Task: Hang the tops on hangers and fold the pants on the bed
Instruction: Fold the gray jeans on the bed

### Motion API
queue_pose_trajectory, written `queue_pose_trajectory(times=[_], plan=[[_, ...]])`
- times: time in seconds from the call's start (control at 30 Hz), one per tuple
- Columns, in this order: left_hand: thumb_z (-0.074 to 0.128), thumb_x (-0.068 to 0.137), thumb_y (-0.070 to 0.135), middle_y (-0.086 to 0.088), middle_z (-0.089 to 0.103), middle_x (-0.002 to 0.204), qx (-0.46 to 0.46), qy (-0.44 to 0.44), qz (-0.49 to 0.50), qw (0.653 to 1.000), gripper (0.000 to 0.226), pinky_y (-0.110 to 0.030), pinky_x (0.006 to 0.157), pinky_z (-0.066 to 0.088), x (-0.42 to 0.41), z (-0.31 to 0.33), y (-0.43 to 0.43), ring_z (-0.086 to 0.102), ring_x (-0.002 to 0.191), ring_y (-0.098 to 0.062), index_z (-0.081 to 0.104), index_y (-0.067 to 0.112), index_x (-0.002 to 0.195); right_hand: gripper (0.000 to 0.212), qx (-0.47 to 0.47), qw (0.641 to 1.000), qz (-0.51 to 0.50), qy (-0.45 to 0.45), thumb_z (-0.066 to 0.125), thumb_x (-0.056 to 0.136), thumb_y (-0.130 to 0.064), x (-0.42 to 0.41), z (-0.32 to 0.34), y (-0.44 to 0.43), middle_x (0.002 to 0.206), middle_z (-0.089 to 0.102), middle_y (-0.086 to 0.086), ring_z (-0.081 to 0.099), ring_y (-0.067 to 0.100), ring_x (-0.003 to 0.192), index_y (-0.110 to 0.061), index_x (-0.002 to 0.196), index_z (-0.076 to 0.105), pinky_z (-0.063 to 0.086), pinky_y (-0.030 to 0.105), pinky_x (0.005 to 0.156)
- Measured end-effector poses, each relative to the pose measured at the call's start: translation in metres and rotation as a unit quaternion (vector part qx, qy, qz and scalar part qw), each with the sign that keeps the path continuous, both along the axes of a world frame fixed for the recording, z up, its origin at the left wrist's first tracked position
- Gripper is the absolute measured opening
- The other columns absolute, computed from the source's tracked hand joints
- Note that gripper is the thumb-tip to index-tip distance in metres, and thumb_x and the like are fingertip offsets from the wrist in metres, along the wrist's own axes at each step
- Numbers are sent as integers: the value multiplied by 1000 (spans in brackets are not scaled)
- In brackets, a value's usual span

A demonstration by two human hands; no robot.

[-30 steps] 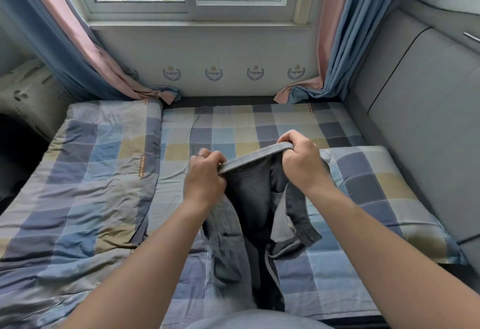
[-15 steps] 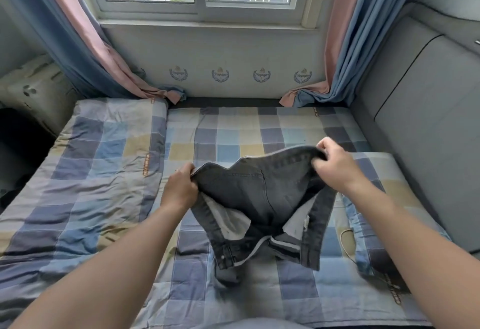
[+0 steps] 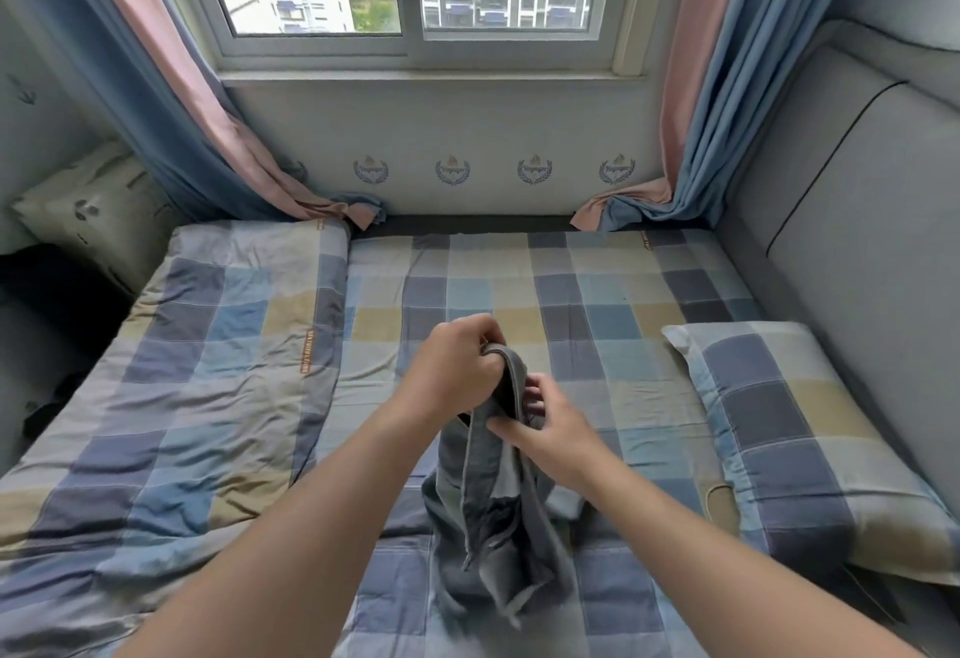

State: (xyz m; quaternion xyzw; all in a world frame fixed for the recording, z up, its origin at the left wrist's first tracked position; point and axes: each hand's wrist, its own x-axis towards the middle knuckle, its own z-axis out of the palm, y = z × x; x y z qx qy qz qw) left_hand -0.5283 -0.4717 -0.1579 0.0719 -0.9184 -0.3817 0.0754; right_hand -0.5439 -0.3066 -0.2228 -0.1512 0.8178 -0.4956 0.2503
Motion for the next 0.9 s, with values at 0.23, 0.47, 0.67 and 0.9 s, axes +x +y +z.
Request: queue_pose_trajectory(times=[0.23,0.47,0.67,0.9], plan=[[55,80,10,6,60,73,-70,18,49,996,15,-28,56,42,-12,3,-19,55,71,-16,60,24,77,23,197,962,-54,181,51,91,-15,-23,-4,-2,76,54,-3,53,27,72,-28,73,45,36,34,52],[52,85,0,-7,63,95,-220,-103,219,945,20,-35,65,39,-1,-44,-88,51,79,-27,57,18,91,24,359,894,-124,238,42,84,2,-80,3,34,84,51,-1,50,29,75,-21,83,49,33,30,59],[52,85,4,-9,64,99,-217,-171,296,915,19,-37,69,42,27,-68,-144,56,84,-31,57,23,87,24,400,875,-148,230,43,84,4,-105,-6,89,86,56,6,48,30,75,-18,83,53,37,34,66],[58,83,4,-10,60,90,-72,-172,389,902,14,-35,74,40,32,-79,-157,52,84,-32,52,16,84,21,364,881,-215,211,51,85,3,-122,-16,108,97,55,9,48,30,80,-17,87,55,37,35,72]])
